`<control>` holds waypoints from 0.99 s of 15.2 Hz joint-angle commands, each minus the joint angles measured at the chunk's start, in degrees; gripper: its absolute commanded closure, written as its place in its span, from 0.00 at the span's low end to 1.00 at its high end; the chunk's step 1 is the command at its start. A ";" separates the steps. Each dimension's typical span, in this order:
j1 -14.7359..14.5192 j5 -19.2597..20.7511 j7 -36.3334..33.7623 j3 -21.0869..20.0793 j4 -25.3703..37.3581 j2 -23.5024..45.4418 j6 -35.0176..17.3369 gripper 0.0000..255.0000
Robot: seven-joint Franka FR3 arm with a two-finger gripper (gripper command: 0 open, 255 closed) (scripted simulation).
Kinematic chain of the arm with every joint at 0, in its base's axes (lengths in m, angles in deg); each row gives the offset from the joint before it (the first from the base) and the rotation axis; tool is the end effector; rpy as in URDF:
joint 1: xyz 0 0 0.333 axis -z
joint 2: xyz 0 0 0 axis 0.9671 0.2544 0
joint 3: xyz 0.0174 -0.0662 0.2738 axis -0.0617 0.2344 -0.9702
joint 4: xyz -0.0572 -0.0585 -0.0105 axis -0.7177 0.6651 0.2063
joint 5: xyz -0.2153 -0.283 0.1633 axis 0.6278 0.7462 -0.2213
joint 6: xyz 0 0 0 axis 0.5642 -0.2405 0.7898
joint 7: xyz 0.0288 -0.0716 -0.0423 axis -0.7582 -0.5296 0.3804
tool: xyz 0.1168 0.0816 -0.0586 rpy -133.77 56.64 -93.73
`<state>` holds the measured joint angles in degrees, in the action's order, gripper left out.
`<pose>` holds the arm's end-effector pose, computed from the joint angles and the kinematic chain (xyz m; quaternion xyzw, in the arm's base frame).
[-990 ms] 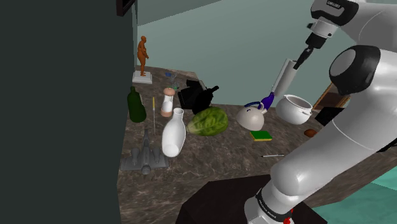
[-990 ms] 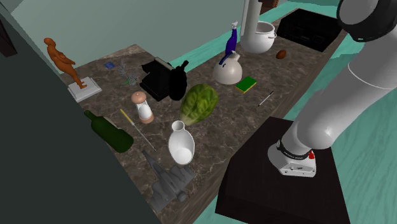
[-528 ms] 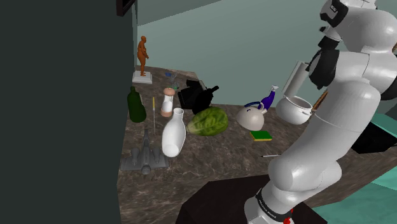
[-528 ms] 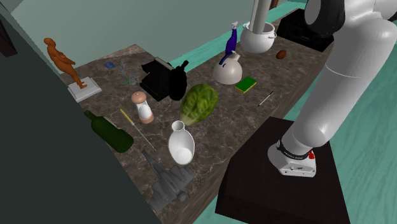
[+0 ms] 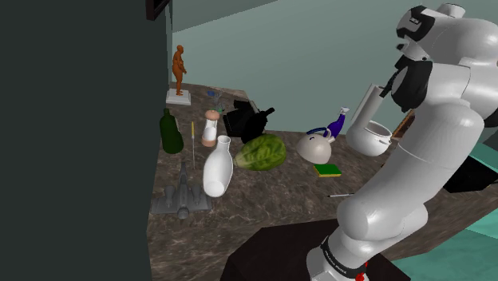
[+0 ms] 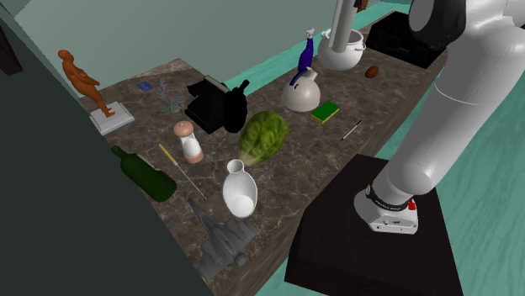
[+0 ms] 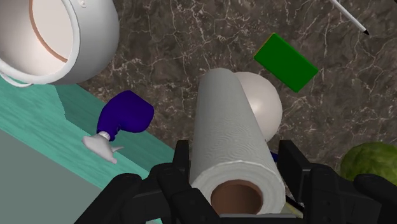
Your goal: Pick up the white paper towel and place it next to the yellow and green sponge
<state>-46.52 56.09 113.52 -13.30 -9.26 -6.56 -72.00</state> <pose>0.2134 -0.5431 0.5817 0.9959 0.0662 0.0519 0.0338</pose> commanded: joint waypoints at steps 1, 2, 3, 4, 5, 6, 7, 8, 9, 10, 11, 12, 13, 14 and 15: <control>-0.60 0.72 -0.30 -0.18 -2.59 -0.91 -2.01 1.00; -0.84 1.03 -0.42 -0.24 -3.79 -1.31 -2.93 1.00; -1.04 1.32 -0.52 -0.32 -4.95 -1.69 -3.83 1.00; -1.23 1.59 -0.61 -0.38 -6.08 -2.05 -4.72 1.00; -1.40 1.83 -0.70 -0.45 -7.18 -2.38 -5.60 1.00; -1.55 2.06 -0.77 -0.51 -8.26 -2.68 -6.47 1.00; -1.69 2.26 -0.84 -0.57 -9.31 -2.96 -7.33 1.00; -1.81 2.45 -0.90 -0.63 -10.33 -3.22 -8.18 1.00; -1.91 2.62 -0.95 -0.68 -11.33 -3.46 -9.02 1.00; -2.01 2.77 -0.99 -0.73 -12.31 -3.67 -9.85 1.00; -2.10 2.90 -1.02 -0.77 -13.27 -3.87 -10.68 1.00; -2.18 3.01 -1.04 -0.81 -14.20 -4.04 -11.49 1.00; -2.25 3.11 -1.05 -0.85 -15.11 -4.19 -12.30 1.00; -2.31 3.20 -1.05 -0.88 -16.01 -4.32 -13.11 1.00; -2.36 3.26 -1.05 -0.91 -16.88 -4.43 -13.90 1.00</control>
<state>-48.78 59.22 112.54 -14.15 -25.18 -10.79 -85.06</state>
